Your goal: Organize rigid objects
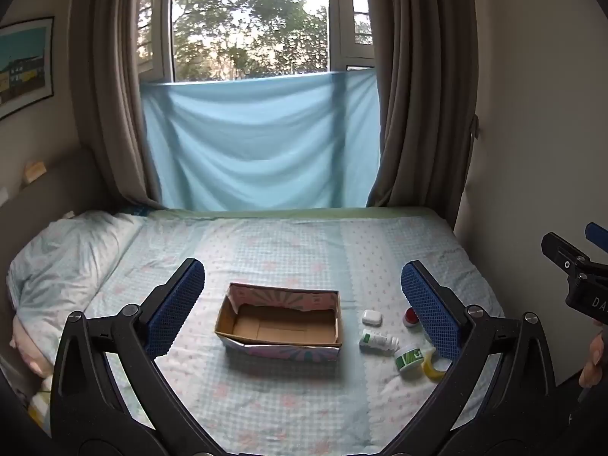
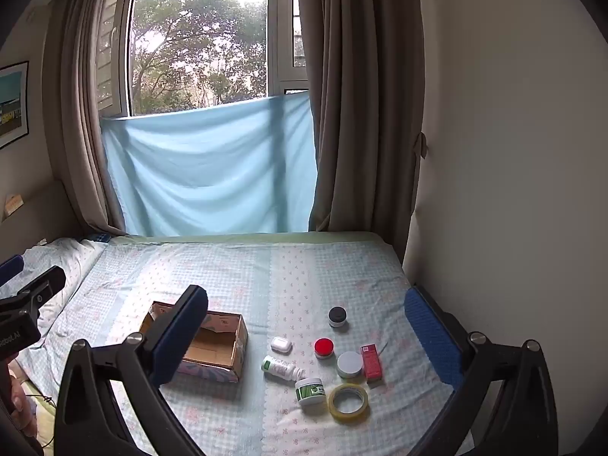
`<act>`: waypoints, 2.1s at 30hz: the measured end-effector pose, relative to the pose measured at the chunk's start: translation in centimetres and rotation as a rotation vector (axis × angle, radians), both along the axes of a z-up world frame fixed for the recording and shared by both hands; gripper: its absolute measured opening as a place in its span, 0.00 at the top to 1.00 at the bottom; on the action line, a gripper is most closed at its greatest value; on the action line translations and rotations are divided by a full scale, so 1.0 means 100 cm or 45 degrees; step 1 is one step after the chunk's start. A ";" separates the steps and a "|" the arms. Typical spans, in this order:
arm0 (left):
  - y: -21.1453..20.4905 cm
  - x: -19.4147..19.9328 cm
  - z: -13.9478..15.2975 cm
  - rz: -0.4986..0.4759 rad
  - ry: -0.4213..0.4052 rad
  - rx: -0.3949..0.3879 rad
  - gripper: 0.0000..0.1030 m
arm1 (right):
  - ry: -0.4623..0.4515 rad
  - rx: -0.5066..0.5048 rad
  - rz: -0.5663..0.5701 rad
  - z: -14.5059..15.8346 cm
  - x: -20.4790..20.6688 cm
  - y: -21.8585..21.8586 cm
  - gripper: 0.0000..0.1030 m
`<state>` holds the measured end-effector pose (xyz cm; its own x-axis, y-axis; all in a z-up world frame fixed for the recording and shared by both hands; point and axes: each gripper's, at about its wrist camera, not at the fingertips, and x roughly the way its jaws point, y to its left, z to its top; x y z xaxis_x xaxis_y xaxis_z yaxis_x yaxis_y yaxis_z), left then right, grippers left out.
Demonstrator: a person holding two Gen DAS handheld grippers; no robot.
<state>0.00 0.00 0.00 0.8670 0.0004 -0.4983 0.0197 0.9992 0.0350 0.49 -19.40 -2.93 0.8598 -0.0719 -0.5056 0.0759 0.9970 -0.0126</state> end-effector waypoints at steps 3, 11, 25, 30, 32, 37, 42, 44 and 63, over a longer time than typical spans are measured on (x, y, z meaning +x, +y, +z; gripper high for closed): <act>0.000 -0.001 0.001 0.020 -0.019 0.020 0.00 | -0.001 -0.036 -0.012 0.001 0.004 0.005 0.00; -0.008 0.008 0.001 -0.002 -0.042 -0.002 0.00 | -0.028 -0.021 -0.034 0.007 0.004 0.004 0.00; 0.006 0.009 0.000 -0.010 -0.033 -0.007 0.00 | -0.023 -0.024 -0.038 0.010 0.007 0.012 0.00; 0.005 0.009 0.000 -0.008 -0.032 -0.006 0.00 | -0.023 -0.020 -0.034 0.011 0.008 0.012 0.00; 0.005 0.009 0.000 -0.008 -0.032 -0.006 0.00 | -0.020 -0.019 -0.032 0.011 0.008 0.013 0.00; 0.006 0.008 0.000 -0.009 -0.024 -0.009 0.00 | -0.015 -0.021 -0.030 0.009 0.008 0.013 0.00; 0.006 0.007 0.001 -0.020 -0.028 -0.020 0.00 | -0.021 -0.018 -0.019 0.009 0.007 0.014 0.00; 0.005 0.007 0.002 -0.024 -0.032 -0.022 0.00 | -0.024 -0.013 -0.016 0.009 0.006 0.013 0.00; -0.002 0.000 0.004 -0.019 -0.049 -0.013 0.00 | -0.049 -0.006 0.007 0.010 0.005 0.002 0.00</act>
